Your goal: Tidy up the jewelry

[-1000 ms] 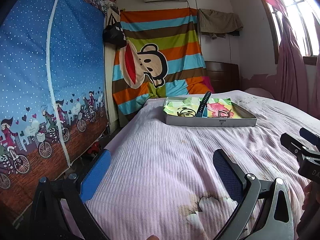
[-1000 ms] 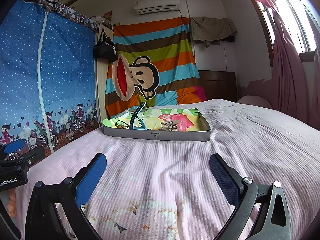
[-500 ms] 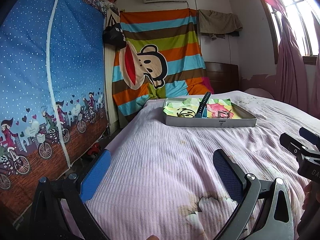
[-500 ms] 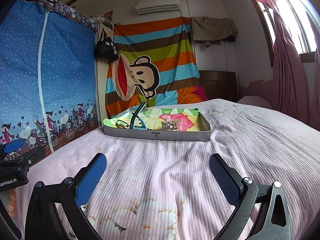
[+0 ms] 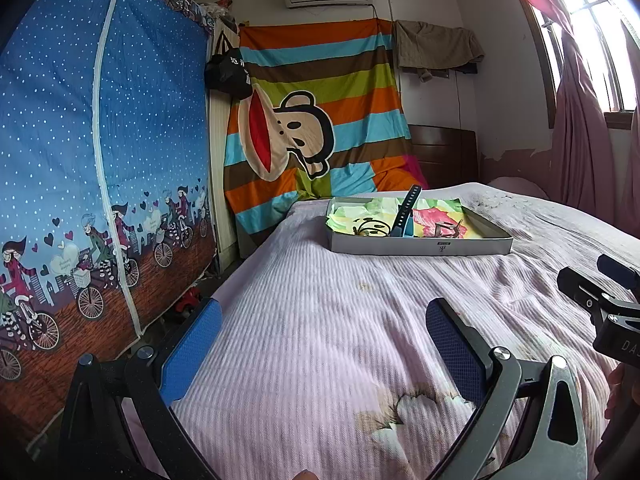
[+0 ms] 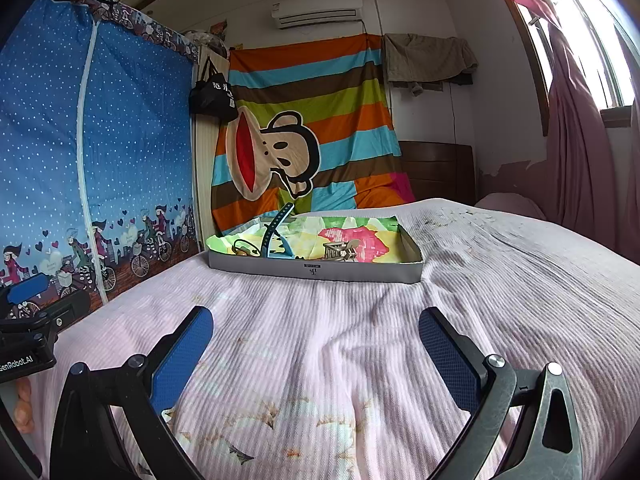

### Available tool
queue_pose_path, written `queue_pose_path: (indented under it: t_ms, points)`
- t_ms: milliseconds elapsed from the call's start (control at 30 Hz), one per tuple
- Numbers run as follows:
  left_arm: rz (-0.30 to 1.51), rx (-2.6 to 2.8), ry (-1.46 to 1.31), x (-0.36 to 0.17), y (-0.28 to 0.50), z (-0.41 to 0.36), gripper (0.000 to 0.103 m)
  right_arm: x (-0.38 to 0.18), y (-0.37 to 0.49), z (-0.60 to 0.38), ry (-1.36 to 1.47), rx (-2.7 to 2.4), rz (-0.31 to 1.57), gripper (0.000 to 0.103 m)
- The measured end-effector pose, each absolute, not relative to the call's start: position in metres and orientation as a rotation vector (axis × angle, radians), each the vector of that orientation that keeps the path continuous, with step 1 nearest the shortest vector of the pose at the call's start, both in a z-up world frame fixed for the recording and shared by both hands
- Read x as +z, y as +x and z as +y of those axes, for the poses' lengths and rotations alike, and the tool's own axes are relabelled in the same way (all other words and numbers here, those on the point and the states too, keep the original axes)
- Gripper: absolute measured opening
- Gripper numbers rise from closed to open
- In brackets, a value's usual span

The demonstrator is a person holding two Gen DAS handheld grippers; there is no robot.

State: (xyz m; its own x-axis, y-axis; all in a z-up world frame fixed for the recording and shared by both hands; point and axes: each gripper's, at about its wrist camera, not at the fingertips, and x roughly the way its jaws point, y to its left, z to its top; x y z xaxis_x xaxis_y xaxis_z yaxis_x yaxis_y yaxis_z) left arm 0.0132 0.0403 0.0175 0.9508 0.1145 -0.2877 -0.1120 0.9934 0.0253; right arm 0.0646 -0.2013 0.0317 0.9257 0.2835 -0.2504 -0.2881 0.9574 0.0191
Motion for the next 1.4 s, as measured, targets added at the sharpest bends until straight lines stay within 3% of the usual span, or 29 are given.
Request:
queue_pose_path:
  t_ms: [1400]
  points:
    - [0.287,0.115,0.021,0.0175,0.0132,0.0416,0.1,0.0317,0.0637,-0.2003,-0.024,0.294,0.253,0.103]
